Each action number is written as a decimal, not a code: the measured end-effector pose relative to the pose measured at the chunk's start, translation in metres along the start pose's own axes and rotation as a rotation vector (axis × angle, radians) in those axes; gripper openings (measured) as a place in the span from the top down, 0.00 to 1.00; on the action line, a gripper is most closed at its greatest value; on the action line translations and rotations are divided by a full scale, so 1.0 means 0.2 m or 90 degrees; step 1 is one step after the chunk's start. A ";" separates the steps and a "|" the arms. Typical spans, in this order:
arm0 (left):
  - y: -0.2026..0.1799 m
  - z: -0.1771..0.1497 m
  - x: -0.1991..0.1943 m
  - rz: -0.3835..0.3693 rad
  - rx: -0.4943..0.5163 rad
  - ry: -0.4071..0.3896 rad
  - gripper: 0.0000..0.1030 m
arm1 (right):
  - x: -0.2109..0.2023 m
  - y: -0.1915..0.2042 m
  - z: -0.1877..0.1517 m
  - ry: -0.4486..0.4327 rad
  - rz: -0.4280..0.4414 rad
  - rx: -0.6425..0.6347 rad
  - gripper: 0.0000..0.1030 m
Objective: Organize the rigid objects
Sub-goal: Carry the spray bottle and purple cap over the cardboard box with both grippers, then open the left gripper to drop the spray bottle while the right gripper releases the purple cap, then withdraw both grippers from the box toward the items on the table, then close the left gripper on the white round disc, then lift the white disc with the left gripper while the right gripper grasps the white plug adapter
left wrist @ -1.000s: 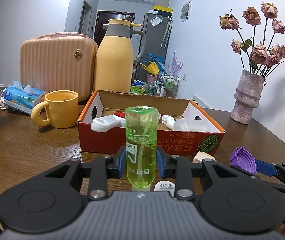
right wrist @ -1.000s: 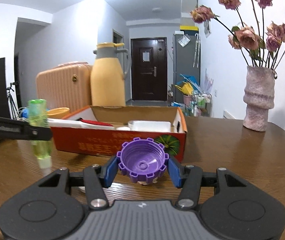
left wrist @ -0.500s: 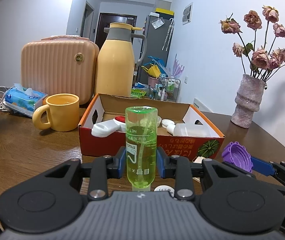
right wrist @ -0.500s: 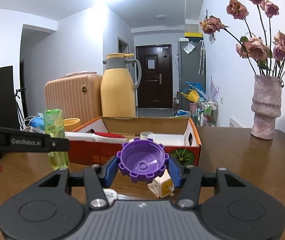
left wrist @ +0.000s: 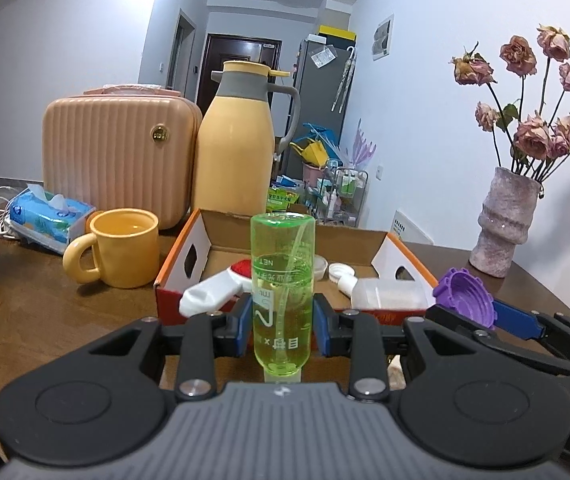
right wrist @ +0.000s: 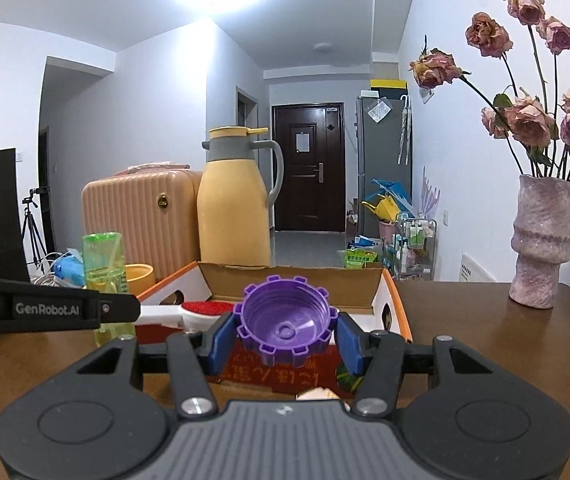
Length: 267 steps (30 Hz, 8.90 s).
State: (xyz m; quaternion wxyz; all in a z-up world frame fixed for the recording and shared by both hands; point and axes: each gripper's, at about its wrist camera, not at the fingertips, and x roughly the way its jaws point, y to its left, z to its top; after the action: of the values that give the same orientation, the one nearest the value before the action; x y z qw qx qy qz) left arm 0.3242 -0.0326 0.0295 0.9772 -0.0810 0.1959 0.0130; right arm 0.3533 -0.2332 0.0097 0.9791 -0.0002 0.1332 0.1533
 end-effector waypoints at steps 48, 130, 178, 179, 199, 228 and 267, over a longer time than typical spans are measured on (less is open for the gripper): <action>-0.04 0.29 0.68 0.026 -0.041 -0.006 0.69 | 0.71 -0.15 0.14 0.017 -0.015 0.014 0.49; 0.05 0.17 0.60 0.104 0.049 -0.038 0.00 | 0.66 -0.13 0.14 0.089 -0.103 -0.018 0.00; 0.10 -0.21 -0.11 0.059 0.056 -0.032 0.00 | -0.12 -0.14 -0.22 0.088 -0.120 0.033 0.00; 0.10 -0.22 -0.11 0.058 0.059 -0.028 0.00 | -0.13 -0.14 -0.22 0.090 -0.120 0.032 0.00; -0.08 -0.37 0.14 -0.002 0.108 0.135 0.00 | -0.14 -0.24 -0.27 0.111 -0.167 0.077 0.00; -0.22 -0.41 0.32 -0.014 0.135 0.194 0.61 | -0.09 -0.24 -0.30 0.138 -0.170 0.083 0.00; 0.17 -0.18 0.08 0.009 0.083 0.050 0.61 | 0.23 -0.06 -0.29 0.173 -0.138 0.060 0.00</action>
State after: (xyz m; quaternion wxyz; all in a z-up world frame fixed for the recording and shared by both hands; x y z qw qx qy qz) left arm 0.3245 -0.0041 -0.0144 0.9718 -0.0159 0.2353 0.0038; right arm 0.3848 -0.2336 -0.0592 0.9618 0.0108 0.2708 0.0393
